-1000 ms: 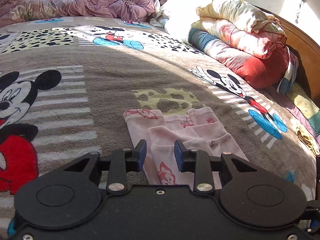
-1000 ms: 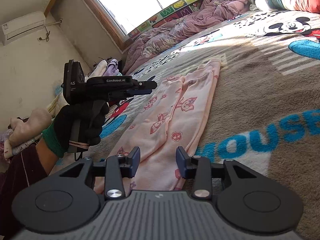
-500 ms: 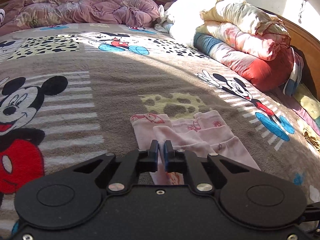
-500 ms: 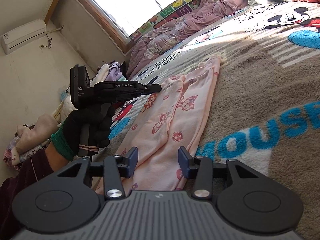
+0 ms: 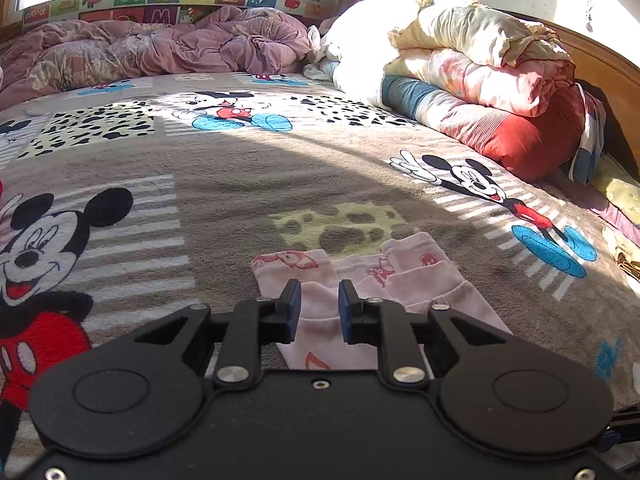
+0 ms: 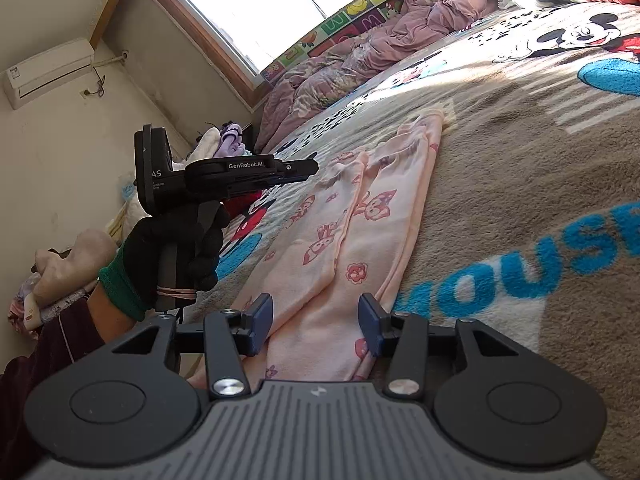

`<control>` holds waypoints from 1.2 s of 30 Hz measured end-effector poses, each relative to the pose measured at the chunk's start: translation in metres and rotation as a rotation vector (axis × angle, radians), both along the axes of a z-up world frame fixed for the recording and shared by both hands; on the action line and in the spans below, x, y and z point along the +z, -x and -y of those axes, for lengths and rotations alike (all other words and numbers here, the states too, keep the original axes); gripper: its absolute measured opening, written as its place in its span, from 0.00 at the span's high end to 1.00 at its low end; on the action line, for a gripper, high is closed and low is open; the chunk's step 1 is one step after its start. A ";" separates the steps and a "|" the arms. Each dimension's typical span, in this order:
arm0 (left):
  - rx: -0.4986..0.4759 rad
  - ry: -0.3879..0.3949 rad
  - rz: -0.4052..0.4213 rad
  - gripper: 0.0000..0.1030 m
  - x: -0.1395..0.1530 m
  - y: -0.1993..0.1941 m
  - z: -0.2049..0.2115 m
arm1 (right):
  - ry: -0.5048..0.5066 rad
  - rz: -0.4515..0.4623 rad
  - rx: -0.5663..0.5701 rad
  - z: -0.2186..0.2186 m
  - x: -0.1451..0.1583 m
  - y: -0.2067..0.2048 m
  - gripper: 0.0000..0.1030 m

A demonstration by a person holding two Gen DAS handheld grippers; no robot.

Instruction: Fold clothes

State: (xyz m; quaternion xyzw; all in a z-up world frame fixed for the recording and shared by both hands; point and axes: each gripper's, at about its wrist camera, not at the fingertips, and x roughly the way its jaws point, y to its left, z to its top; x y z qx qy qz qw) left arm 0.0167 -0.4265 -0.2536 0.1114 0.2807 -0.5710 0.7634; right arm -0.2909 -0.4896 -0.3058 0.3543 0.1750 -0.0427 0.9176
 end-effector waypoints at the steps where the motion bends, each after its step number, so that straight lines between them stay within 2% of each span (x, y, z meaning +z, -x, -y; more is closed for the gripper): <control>1: -0.017 -0.019 0.004 0.84 -0.003 0.004 0.005 | 0.003 -0.001 0.000 -0.001 0.000 0.000 0.54; 4: -0.051 -0.117 0.055 0.83 -0.017 0.014 0.014 | 0.007 -0.002 0.001 -0.002 0.000 0.000 0.53; 10: -0.038 -0.027 0.032 0.81 -0.004 0.013 0.007 | 0.011 -0.004 0.003 -0.002 0.001 0.000 0.52; 11: -0.046 -0.038 0.036 0.80 -0.007 0.015 0.009 | 0.017 -0.005 0.003 -0.003 0.001 0.000 0.52; 13: -0.051 -0.110 0.066 0.79 -0.015 0.020 0.018 | 0.032 -0.007 0.003 -0.005 0.003 0.000 0.52; 14: -0.051 -0.116 0.086 0.79 -0.015 0.023 0.018 | 0.037 -0.008 0.004 -0.006 0.003 0.000 0.51; 18: -0.027 -0.065 0.099 0.79 0.004 0.025 0.004 | 0.031 0.011 -0.014 -0.004 0.006 0.004 0.50; 21: 0.021 -0.032 0.045 0.79 0.017 0.023 -0.020 | 0.046 0.055 -0.046 -0.005 0.015 0.012 0.50; 24: 0.072 -0.024 -0.097 0.78 0.018 0.026 -0.054 | 0.039 0.058 -0.096 -0.003 0.017 0.022 0.50; 27: 0.131 -0.010 -0.231 0.68 0.016 0.037 -0.093 | 0.002 0.029 -0.147 -0.002 0.013 0.033 0.49; 28: 0.151 -0.005 -0.266 0.58 0.015 0.043 -0.105 | -0.016 0.012 -0.156 -0.001 0.012 0.036 0.48; 29: 0.168 -0.003 -0.295 0.53 0.014 0.050 -0.116 | -0.044 -0.010 -0.160 -0.002 0.008 0.040 0.47; 34: 0.200 -0.031 -0.360 0.52 0.003 0.091 -0.154 | -0.082 -0.057 -0.166 -0.017 0.001 0.053 0.47; 35: 0.206 -0.050 -0.350 0.52 -0.001 0.101 -0.160 | -0.074 -0.066 -0.170 -0.021 0.002 0.055 0.48; 36: 0.216 -0.088 -0.298 0.52 -0.005 0.113 -0.163 | -0.055 -0.083 -0.172 -0.026 0.002 0.057 0.49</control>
